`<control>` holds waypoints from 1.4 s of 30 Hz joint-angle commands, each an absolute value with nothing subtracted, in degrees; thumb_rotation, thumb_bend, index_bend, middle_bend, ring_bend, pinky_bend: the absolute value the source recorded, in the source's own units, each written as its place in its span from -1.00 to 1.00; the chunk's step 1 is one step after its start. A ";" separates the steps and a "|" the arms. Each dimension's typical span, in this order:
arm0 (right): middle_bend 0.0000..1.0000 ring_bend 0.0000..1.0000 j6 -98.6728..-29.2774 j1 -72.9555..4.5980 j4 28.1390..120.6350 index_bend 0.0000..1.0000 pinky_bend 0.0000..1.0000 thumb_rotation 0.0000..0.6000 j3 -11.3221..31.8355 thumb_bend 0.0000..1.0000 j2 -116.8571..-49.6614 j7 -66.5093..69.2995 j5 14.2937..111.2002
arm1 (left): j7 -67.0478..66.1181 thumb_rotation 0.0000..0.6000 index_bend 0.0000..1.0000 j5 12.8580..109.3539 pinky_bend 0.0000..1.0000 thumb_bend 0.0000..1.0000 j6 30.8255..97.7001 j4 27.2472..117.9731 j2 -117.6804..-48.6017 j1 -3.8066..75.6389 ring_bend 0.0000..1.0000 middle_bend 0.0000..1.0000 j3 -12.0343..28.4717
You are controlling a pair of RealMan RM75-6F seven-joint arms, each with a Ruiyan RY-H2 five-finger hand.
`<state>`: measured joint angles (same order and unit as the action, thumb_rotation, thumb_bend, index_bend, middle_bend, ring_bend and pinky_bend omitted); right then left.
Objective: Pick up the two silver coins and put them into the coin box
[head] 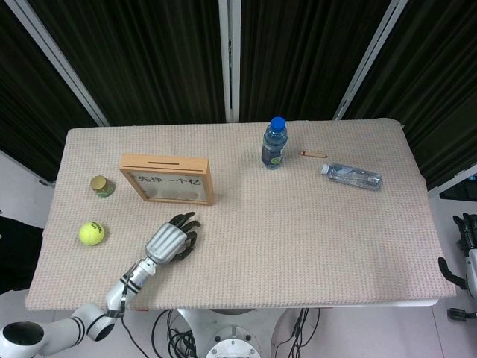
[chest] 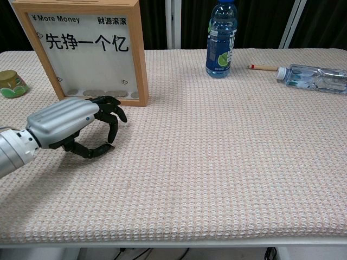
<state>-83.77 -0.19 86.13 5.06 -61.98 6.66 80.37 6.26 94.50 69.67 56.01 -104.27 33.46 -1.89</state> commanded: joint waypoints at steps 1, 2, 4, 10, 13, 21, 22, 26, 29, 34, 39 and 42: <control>-1.00 -1.00 -83.72 -0.22 86.12 -1.00 -1.00 1.00 5.06 -0.40 -61.97 6.66 80.39 | 5.96 1.00 0.20 94.58 -0.58 -0.15 70.90 59.24 -102.18 33.07 -0.84 -0.51 -1.74; -1.00 -1.00 -83.71 -0.24 86.11 -1.00 -1.00 1.00 5.06 -0.40 -61.98 6.67 80.41 | 5.66 1.00 0.21 94.55 -0.58 -0.15 71.30 60.48 -101.35 32.94 -0.84 -0.51 -1.61; -1.00 -1.00 -83.64 -0.32 86.11 -1.00 -1.00 1.00 5.07 -0.40 -62.01 6.72 80.47 | 4.92 1.00 0.22 94.35 -0.58 -0.15 72.38 64.15 -98.79 32.52 -0.85 -0.51 -1.17; -1.00 -1.00 -83.76 -0.48 86.40 -1.00 -1.00 1.00 5.20 -0.40 -61.99 6.74 80.67 | -0.15 1.00 0.23 93.33 -0.57 -0.14 75.64 77.28 -88.37 30.77 -0.84 -0.50 0.43; -1.00 -1.00 -83.89 -0.60 86.69 -1.00 -1.00 1.00 5.35 -0.40 -61.93 6.62 80.74 | -2.42 1.00 0.23 93.24 -0.57 -0.14 77.59 83.93 -82.70 29.63 -0.84 -0.50 1.03; -1.00 -1.00 -84.34 -0.67 87.37 -1.00 -1.00 1.00 5.52 -0.40 -61.77 5.89 80.88 | -6.70 1.00 0.24 93.73 -0.57 -0.14 83.57 95.99 -70.09 27.34 -0.84 -0.49 4.49; -1.00 -1.00 -84.29 -0.73 87.45 -1.00 -1.00 1.00 5.55 -0.40 -61.78 5.74 80.84 | -6.69 1.00 0.24 93.54 -0.57 -0.14 84.18 97.28 -68.73 27.28 -0.84 -0.48 5.40; -1.00 -1.00 -84.08 -1.04 87.92 -1.00 -1.00 1.00 5.50 -0.40 -61.84 5.01 81.10 | -6.09 1.00 0.25 90.68 -0.57 -0.15 82.95 100.37 -64.60 28.61 -0.84 -0.48 9.20; -1.00 -1.00 -84.03 -1.26 88.46 -1.00 -1.00 1.00 5.47 -0.40 -61.86 4.47 81.39 | -4.86 1.00 0.25 86.27 -0.57 -0.15 78.94 101.88 -61.92 30.98 -0.84 -0.48 12.54; -1.00 -1.00 -83.72 -1.58 88.96 -1.00 -1.00 1.00 5.66 -0.40 -61.90 4.11 81.11 | -4.63 1.00 0.25 76.87 -0.58 -0.15 69.21 101.29 -59.97 36.28 -0.84 -0.48 17.11; -1.00 -1.00 -83.48 -1.78 88.90 -1.00 -1.00 1.00 5.79 -0.40 -61.81 4.04 80.82 | -4.97 1.00 0.26 69.04 -0.58 -0.15 59.64 99.02 -60.88 41.72 -0.84 -0.48 19.31; -1.00 -1.00 -83.38 -1.78 88.69 -1.00 -1.00 1.00 5.77 -0.40 -61.79 4.26 80.68 | -5.87 1.00 0.27 66.35 -0.58 -0.15 56.68 97.35 -62.06 44.03 -0.84 -0.47 19.86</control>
